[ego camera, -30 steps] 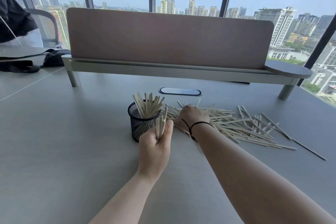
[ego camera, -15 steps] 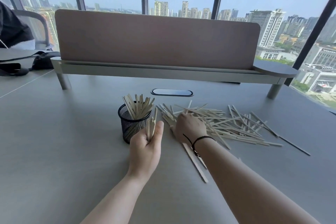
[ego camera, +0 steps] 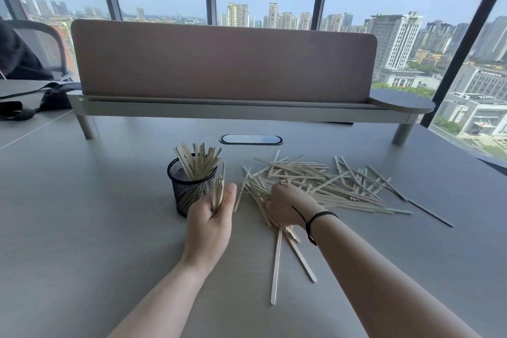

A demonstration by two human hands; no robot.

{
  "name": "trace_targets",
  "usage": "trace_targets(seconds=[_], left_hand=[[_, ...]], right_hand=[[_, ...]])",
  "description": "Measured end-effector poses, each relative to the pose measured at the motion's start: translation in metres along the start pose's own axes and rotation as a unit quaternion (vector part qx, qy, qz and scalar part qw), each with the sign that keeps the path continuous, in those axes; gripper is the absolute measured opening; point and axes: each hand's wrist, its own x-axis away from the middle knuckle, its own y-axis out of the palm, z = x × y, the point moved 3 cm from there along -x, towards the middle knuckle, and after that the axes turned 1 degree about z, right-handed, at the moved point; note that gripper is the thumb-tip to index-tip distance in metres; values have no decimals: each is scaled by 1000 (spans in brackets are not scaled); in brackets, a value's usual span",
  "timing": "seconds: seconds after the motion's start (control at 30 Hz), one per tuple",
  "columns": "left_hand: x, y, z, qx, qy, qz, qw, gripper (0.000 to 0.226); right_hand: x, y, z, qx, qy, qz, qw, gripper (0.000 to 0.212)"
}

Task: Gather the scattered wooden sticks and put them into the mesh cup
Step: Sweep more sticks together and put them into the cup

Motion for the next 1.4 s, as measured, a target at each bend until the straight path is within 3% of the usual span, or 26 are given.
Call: trace_targets(seconds=[0.17, 0.37, 0.43, 0.57, 0.63, 0.7, 0.77, 0.83, 0.97, 1.23, 1.4], left_hand=[[0, 0, -2, 4, -3, -4, 1000, 54], [-1, 1, -7, 13, -13, -1, 1000, 54], [-1, 2, -9, 20, -16, -5, 1000, 54], [1, 4, -10, 38, -22, -30, 999, 56], [2, 5, -9, 29, -16, -43, 999, 59], [3, 5, -8, 26, -19, -47, 998, 62], [4, 5, -9, 31, -35, -44, 998, 64], [7, 6, -9, 50, -54, -44, 996, 65], [9, 7, -7, 75, -62, -53, 994, 68], [9, 2, 1, 107, -81, -11, 991, 52], [9, 1, 5, 132, -95, 1, 987, 47]], right_hand=[[14, -3, 9, -59, -21, -17, 998, 31], [35, -7, 27, -286, -21, 50, 957, 23], [39, -6, 31, -403, -34, 64, 912, 22], [43, 0, 30, -645, -9, 9, 764, 7], [44, 3, 26, -686, 10, -14, 727, 3], [45, 2, 22, -707, 0, -6, 707, 13], [46, -1, 21, -698, -27, 35, 715, 37], [47, -6, 22, -653, -49, 105, 748, 55], [50, -8, 29, -604, -61, 194, 770, 60], [49, -1, 31, -611, -49, 216, 760, 52], [48, 4, 30, -598, -62, 196, 775, 65]])
